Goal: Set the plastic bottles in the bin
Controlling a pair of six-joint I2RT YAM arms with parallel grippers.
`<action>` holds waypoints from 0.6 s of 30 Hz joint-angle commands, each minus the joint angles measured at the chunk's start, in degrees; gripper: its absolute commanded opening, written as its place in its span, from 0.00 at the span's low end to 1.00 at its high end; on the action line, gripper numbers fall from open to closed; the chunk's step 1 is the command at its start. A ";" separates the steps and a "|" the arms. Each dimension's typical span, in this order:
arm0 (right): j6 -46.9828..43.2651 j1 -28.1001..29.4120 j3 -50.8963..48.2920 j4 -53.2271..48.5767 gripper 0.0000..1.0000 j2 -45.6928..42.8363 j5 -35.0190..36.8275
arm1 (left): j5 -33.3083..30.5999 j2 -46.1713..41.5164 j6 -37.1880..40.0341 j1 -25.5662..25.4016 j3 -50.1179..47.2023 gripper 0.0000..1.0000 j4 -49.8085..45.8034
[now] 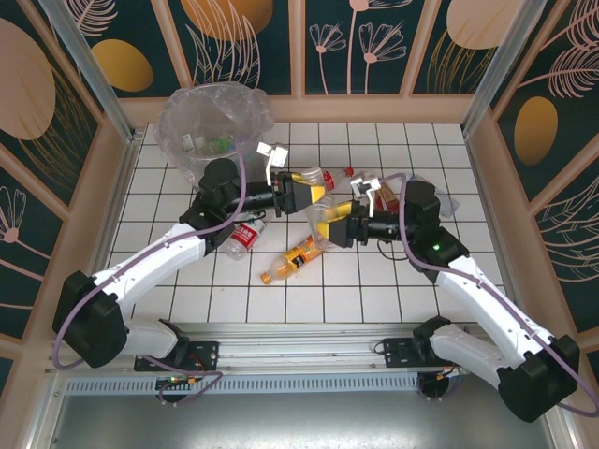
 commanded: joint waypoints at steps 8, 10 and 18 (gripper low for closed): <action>-6.03 0.25 0.42 -7.43 0.96 -11.90 11.79 | -16.97 -1.90 17.06 0.84 14.70 0.39 -27.39; -6.93 0.21 -1.42 -6.57 0.99 -15.39 14.23 | -19.87 -0.93 20.13 1.19 18.62 0.38 -32.83; -11.95 0.25 -7.47 -6.60 0.99 -27.56 16.43 | -28.14 2.76 27.66 4.51 31.05 0.37 -47.65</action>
